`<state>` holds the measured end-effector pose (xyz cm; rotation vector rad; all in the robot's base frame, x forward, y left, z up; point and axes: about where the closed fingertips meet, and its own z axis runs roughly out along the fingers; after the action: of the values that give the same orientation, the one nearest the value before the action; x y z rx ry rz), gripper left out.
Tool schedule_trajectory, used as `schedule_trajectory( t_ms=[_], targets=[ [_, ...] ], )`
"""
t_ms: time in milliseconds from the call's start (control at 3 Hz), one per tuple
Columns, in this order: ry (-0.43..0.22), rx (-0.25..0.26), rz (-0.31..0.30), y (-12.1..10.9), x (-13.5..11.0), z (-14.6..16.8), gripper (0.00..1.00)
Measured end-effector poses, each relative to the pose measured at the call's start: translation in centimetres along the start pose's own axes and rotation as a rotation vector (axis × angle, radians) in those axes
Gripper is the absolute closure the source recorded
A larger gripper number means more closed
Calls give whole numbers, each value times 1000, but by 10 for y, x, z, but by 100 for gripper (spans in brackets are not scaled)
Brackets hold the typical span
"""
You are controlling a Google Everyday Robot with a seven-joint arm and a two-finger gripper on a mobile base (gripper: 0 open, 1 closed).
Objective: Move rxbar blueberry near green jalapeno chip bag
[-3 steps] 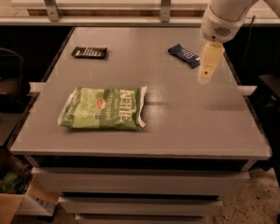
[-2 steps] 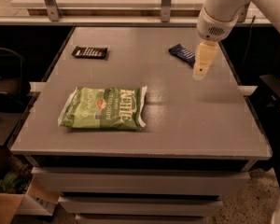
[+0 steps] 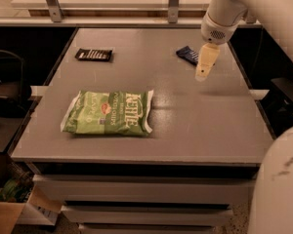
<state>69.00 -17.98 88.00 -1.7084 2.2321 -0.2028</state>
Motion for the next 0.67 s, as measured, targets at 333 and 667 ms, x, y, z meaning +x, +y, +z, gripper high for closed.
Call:
schedule_trajectory(
  t_ms=[333,667],
  targets=[
    [-18,-34,24,-5,-3,20,0],
    [-36,-68,42,-6,-4,36,0]
  ],
)
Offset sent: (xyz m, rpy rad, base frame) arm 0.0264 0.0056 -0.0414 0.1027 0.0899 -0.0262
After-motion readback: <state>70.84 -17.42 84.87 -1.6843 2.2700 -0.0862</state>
